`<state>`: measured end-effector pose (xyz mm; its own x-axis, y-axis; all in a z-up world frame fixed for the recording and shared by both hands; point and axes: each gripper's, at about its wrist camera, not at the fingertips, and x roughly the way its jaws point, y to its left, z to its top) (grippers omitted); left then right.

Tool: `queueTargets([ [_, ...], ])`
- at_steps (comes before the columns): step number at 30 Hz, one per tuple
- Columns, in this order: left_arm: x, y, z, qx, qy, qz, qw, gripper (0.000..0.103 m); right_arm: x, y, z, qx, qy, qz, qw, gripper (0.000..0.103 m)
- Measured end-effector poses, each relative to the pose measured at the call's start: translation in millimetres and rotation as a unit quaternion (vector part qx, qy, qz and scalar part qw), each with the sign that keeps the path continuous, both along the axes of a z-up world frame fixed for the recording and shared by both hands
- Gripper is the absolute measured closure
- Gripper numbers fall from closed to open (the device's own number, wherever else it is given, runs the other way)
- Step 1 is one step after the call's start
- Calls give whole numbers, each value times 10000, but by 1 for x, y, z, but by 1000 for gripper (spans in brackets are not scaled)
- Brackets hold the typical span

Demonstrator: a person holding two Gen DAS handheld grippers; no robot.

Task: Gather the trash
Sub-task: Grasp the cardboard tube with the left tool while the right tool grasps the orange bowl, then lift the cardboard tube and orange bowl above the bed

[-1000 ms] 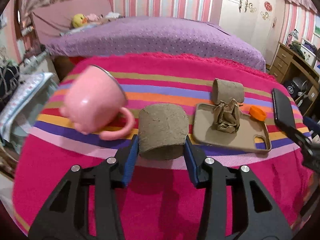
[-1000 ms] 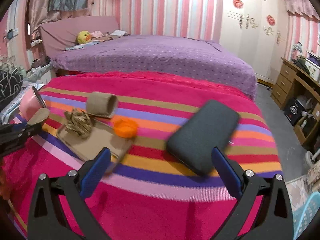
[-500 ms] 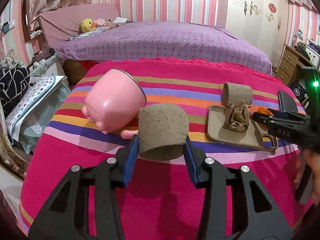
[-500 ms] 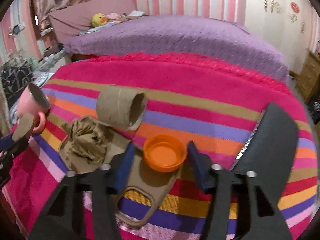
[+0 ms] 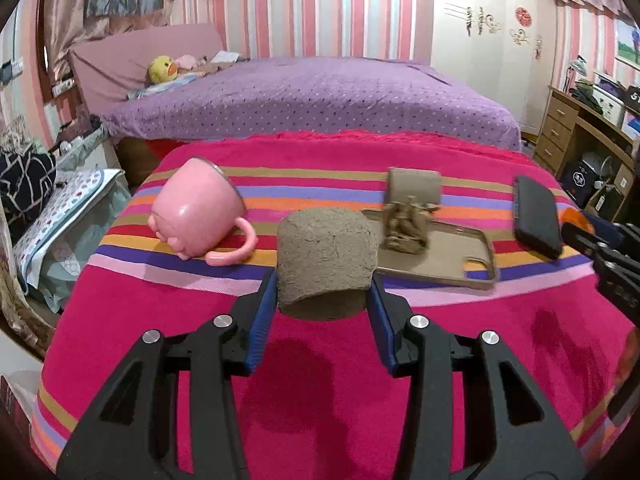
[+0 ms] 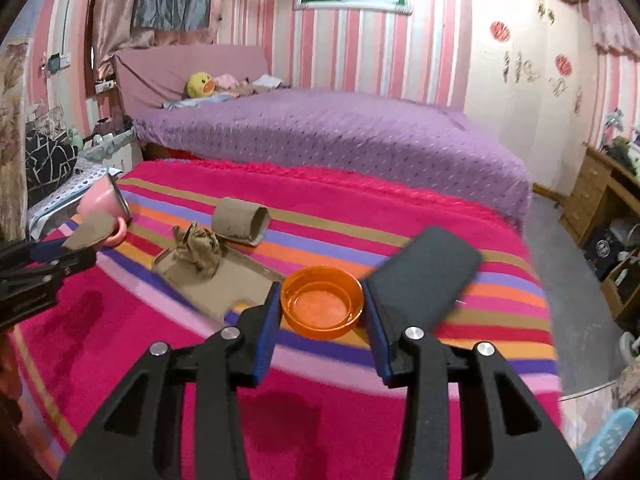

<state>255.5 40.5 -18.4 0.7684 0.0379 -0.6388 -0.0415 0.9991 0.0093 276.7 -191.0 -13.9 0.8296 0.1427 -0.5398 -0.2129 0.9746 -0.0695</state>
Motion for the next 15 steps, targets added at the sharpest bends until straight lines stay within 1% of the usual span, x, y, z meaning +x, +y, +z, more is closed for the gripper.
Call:
queueTargets([
  [3,-16,-18,5,116,-85,-99,9998,60,-38,-24,14,19,-170,-125,9998,63],
  [6,-35,-37,12,208,-238,-222,9993,60,-65,-44,21,38,-241,-239,9994,63],
  [9,-60,-56,14,90,-301,-320,9990,60,-91,-64,26,22,-320,-376,9988,63],
  [11,-75,-64,13,96,-321,-312,9989,60,-107,-76,25,-15,-372,-476,9982,63],
  [15,-93,-79,11,49,-381,-344,9987,60,-127,-100,22,22,-422,-624,9972,63],
])
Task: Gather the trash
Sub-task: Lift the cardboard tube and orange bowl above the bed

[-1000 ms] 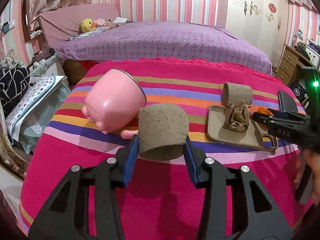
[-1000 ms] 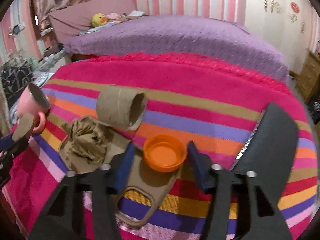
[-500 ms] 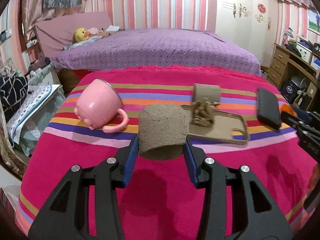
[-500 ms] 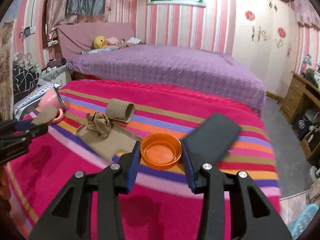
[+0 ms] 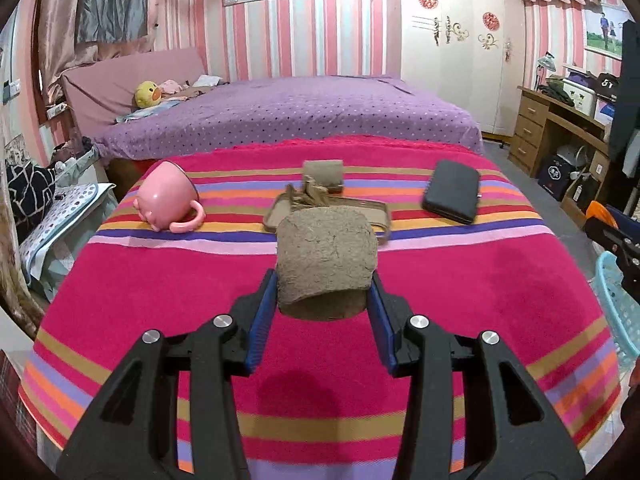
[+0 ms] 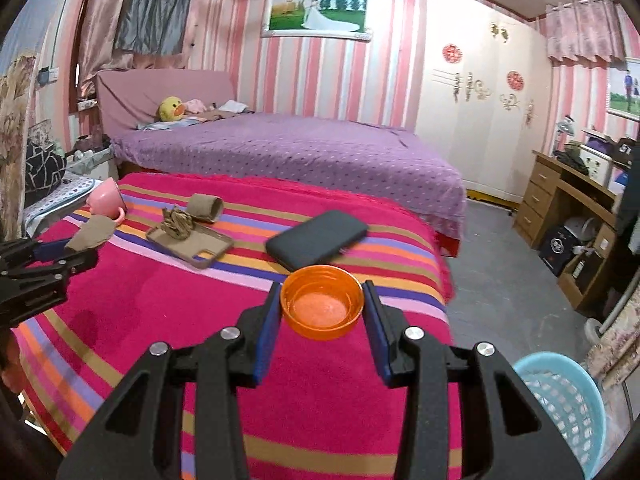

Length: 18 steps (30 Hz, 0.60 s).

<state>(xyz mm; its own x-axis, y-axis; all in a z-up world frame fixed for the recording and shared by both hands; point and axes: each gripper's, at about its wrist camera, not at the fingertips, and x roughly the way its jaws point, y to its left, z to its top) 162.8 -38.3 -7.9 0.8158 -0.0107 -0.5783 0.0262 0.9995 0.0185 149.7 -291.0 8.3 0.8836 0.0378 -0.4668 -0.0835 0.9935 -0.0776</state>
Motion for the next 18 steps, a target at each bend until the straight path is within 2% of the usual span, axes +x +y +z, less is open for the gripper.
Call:
queueTargets([
  [4,-14,-18,-5,72,-179,-65,9998,60,-8,-25,-6,150,23,-72,9999,63],
  [8,-14,-28,-9,-8,-63,-125,9999,60,-6,-49,-18,438,150,-217,9987,63],
  [11,-13,-38,-14,178,-113,-48,9998,60,-5,-58,-26,485,221,-251,9983,63],
  [18,-13,-49,-17,306,-116,-67,9994,60,-1,-55,-31,557,301,-142,9979,63],
])
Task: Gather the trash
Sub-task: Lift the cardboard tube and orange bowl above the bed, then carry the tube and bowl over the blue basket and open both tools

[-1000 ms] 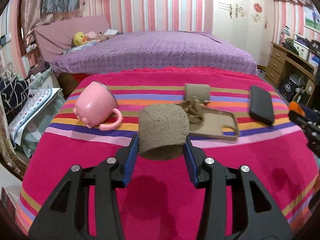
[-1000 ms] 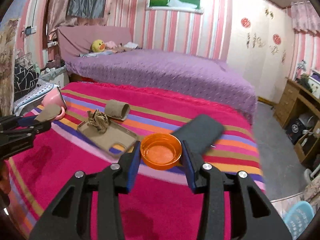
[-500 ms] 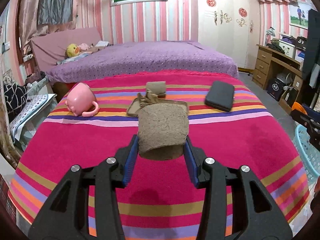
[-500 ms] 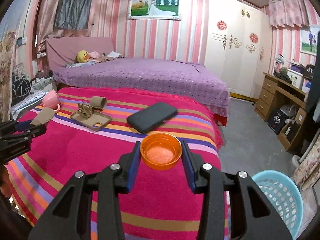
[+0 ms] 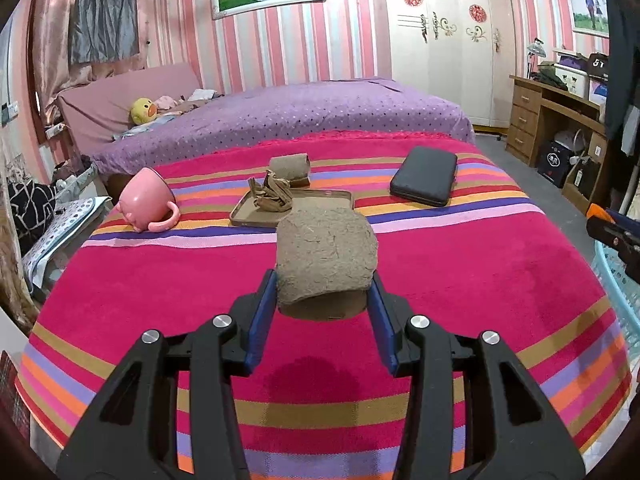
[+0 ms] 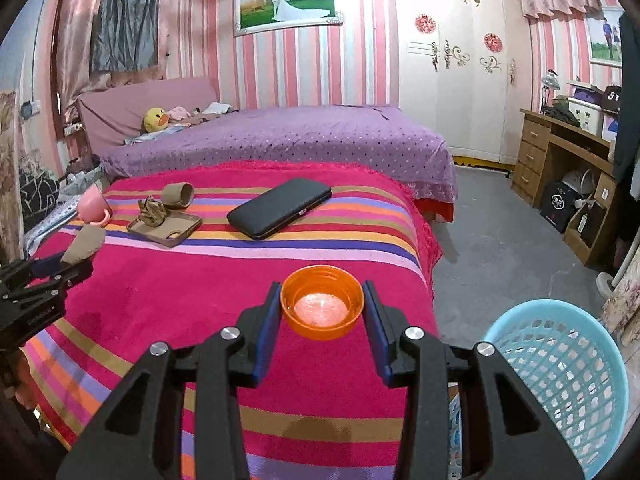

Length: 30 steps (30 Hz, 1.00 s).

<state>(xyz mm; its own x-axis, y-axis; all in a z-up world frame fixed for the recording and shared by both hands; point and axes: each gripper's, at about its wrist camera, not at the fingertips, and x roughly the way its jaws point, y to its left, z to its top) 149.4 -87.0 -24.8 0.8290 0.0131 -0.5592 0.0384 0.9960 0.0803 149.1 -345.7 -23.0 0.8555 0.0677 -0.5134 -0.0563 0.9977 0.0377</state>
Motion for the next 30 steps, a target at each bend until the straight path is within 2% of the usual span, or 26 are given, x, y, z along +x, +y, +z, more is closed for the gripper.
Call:
queueTargets([
  [22,-3,-8,-3,43,-24,-5,10000,60,4,15,-8,-131,59,110,9998,63],
  [30,-5,-17,4,50,-65,-147,9999,60,-2,-1,-1,-219,-24,-16,9998,63],
])
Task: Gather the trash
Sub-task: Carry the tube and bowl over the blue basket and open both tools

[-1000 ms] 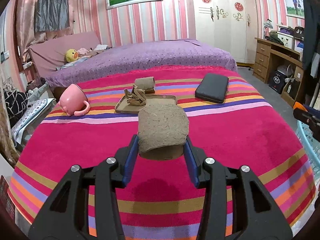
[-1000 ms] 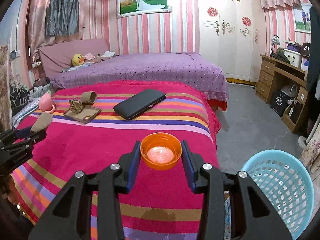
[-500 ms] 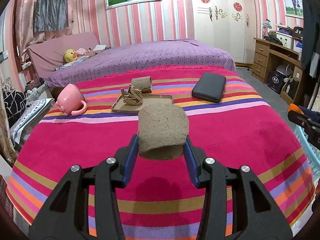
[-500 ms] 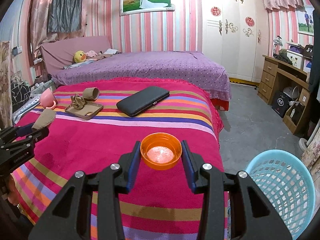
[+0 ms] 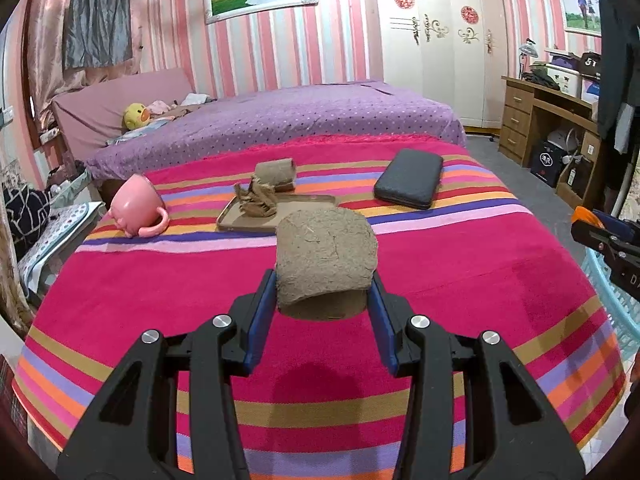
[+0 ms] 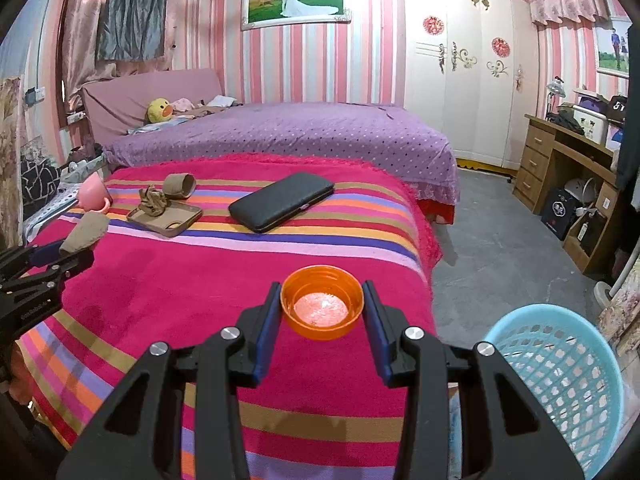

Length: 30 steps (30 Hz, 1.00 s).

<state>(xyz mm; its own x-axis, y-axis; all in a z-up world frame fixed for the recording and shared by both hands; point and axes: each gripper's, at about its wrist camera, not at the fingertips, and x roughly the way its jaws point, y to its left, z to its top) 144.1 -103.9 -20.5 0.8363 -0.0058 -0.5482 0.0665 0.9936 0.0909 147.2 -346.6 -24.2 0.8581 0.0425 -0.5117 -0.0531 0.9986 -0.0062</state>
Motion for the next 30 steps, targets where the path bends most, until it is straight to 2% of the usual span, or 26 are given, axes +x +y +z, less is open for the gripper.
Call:
queueTargets([
  [4,3,-20,5,5,49,-137,9999,60,-8,-33,6,-19,-58,-285,9996,63],
  [9,6,-66,11,-72,-14,-396,9992,60,-19,-92,8,-14,-103,-825,9965,63],
  [13,6,-119,13,-90,-105,-714,9974,60,-28,-135,6,-51,-92,-1164,9931,63],
  [18,2,-184,6,-143,20,-1146,9933,60,-45,-189,-4,-136,55,-1684,9856,63],
  [24,-4,-262,-14,-247,413,-1652,9851,60,-58,-228,-15,-194,195,-2055,9783,63],
  [30,-17,-315,-20,-132,462,-1945,9797,60,-69,-252,-19,5,131,-2248,9743,63],
])
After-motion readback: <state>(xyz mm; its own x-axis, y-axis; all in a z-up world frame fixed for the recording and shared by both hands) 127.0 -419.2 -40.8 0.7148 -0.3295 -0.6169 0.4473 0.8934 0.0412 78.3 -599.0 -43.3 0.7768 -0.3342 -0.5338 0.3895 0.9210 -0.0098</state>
